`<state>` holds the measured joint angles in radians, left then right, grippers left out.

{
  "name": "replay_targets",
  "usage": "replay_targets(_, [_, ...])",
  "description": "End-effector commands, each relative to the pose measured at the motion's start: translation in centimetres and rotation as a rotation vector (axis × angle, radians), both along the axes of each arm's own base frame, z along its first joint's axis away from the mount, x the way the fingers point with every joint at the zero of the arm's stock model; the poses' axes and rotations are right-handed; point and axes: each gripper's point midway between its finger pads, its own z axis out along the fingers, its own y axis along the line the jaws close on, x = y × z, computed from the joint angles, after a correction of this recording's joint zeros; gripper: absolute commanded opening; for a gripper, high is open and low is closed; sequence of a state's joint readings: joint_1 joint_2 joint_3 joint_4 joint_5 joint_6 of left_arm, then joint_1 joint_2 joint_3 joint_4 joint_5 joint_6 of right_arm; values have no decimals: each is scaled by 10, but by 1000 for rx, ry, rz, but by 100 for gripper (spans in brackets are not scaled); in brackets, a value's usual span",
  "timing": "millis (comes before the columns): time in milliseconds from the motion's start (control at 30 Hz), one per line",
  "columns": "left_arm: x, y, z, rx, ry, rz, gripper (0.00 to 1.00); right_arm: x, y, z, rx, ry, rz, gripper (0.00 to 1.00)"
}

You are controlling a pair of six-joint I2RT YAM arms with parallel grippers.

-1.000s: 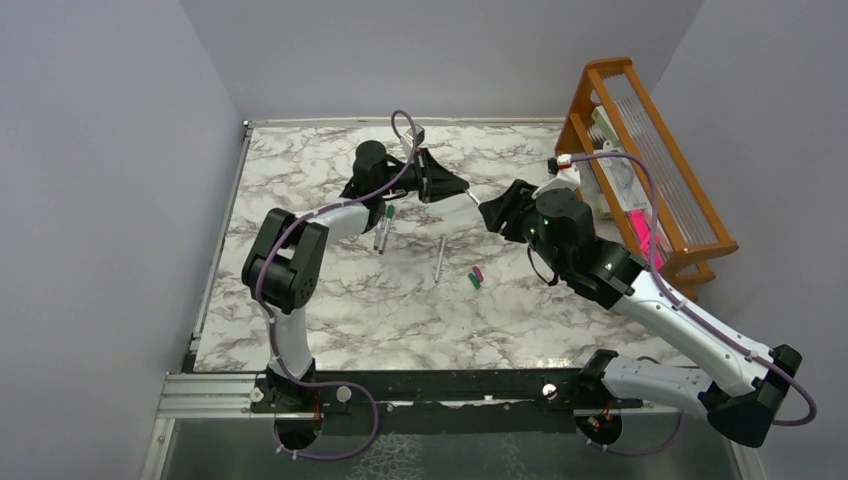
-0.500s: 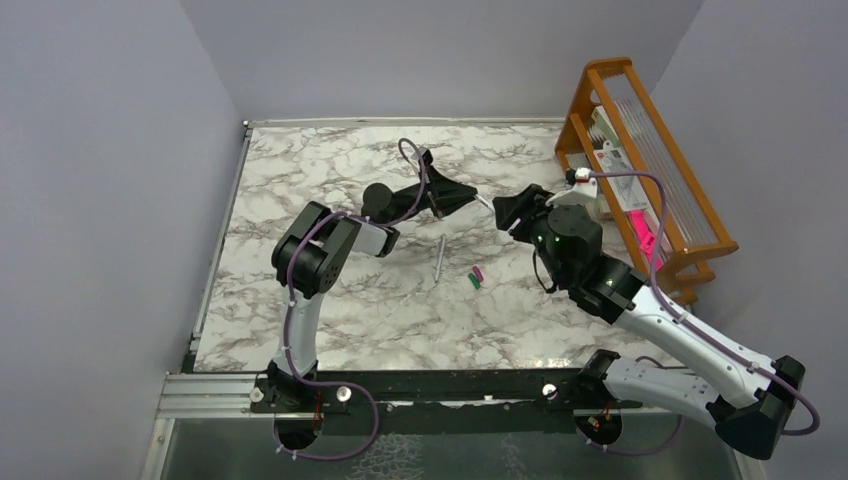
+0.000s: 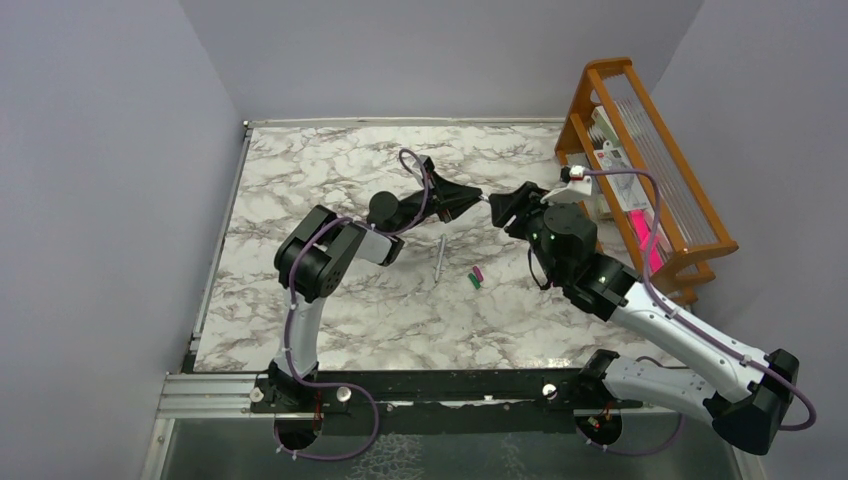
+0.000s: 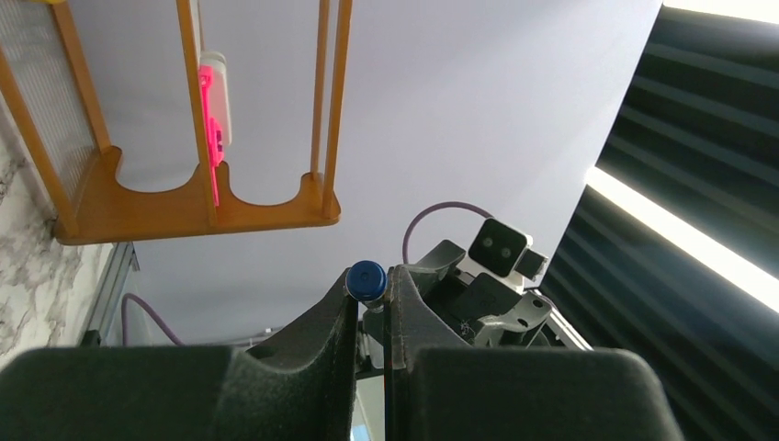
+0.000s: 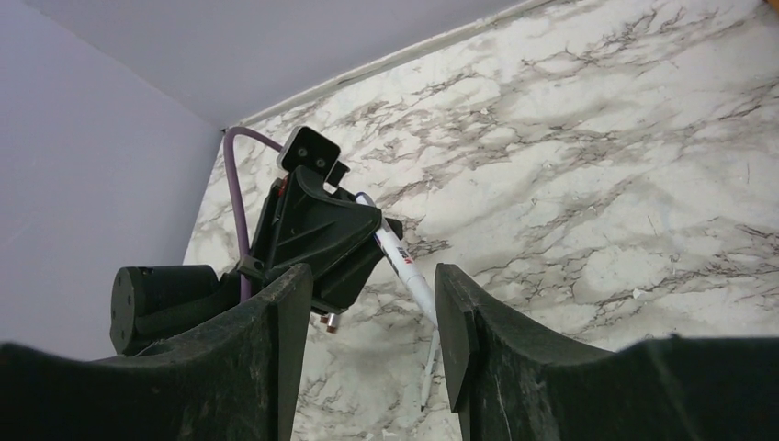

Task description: Insert the pens into the pen caps

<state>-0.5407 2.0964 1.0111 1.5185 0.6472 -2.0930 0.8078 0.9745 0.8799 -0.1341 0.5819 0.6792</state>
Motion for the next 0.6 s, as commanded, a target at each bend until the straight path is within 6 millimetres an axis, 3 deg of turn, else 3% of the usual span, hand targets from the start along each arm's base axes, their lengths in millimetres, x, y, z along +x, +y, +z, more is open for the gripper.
replay_targets(0, [-21,32,76,-299,192,-139,0,1,-3,-5,29,7,-26,51])
replay_targets(333, [-26,35,88,-322,178,-150,0,-1,-5,-16,44,33,-36,50])
replay_targets(567, [-31,33,88,-303,163,-171,0,0,4,-6,78,-2,6,45])
